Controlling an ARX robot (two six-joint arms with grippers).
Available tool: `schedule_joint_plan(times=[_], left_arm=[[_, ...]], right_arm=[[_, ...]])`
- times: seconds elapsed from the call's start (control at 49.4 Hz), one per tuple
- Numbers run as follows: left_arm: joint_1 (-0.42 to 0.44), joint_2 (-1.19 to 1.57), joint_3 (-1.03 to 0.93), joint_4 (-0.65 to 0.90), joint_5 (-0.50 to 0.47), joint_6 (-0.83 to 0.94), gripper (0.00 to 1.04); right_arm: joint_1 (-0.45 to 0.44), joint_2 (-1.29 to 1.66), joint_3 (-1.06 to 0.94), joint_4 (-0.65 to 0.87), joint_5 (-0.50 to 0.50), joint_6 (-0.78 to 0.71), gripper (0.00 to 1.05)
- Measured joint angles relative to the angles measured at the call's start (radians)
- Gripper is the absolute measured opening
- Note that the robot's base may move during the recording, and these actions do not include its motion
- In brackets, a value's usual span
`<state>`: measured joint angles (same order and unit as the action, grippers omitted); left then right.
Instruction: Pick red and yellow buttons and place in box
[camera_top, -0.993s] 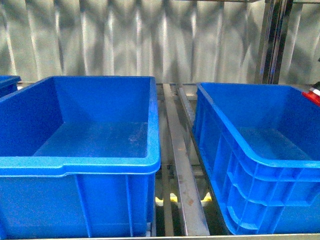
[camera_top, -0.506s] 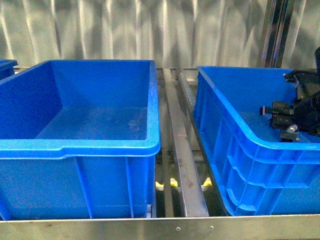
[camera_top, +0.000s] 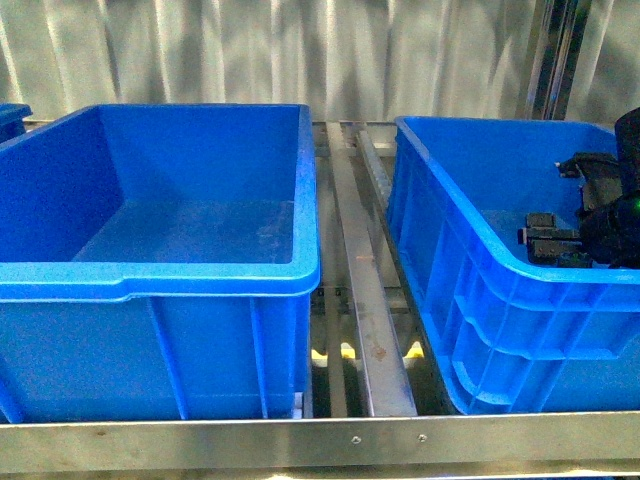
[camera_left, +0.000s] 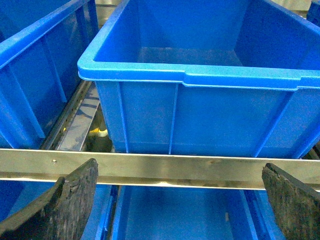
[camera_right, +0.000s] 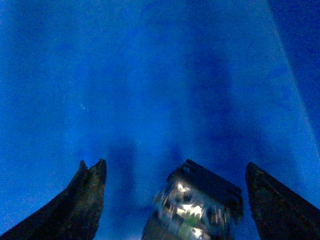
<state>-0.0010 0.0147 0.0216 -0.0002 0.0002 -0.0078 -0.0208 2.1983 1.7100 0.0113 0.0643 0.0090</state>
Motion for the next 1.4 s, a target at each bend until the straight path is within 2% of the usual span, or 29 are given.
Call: schedule_joint_plan(times=[0.142,0.304,0.588,0.669,0.75,0.871,0.952,1.053,1.114,1.398], left_arm=[[0.000,0.000,0.000,0.000,0.000,0.000,0.97],[0.000,0.000,0.000,0.000,0.000,0.000,0.97],[0.000,0.000,0.000,0.000,0.000,0.000,0.97],[0.000,0.000,0.000,0.000,0.000,0.000,0.97],[0.000,0.000,0.000,0.000,0.000,0.000,0.97],[0.000,0.000,0.000,0.000,0.000,0.000,0.97],[0.000,0.000,0.000,0.000,0.000,0.000,0.97],[0.000,0.000,0.000,0.000,0.000,0.000,0.97],[0.000,0.000,0.000,0.000,0.000,0.000,0.97],[0.000,0.000,0.000,0.000,0.000,0.000,0.97]], right_arm=[[0.001,-0.077,-0.032,0.007,-0.016,0.014,1.04],[0.010,-0.297,-0.138,0.037,-0.074,0.070,1.02],[0.018,-0.649,-0.464,0.149,-0.145,0.182,1.02],[0.020,-0.751,-0.597,0.282,-0.081,0.126,0.91],[0.020,-0.860,-0.733,0.370,-0.071,0.068,0.81],[0.020,-1.157,-1.092,0.447,-0.065,0.017,0.53],[0.020,-1.215,-1.191,0.478,-0.064,0.012,0.41],[0.020,-1.268,-1.330,0.516,-0.066,0.001,0.16],[0.020,-1.307,-1.378,0.531,-0.064,-0.002,0.05],[0.020,-1.435,-1.515,0.545,-0.064,-0.003,0.06]])
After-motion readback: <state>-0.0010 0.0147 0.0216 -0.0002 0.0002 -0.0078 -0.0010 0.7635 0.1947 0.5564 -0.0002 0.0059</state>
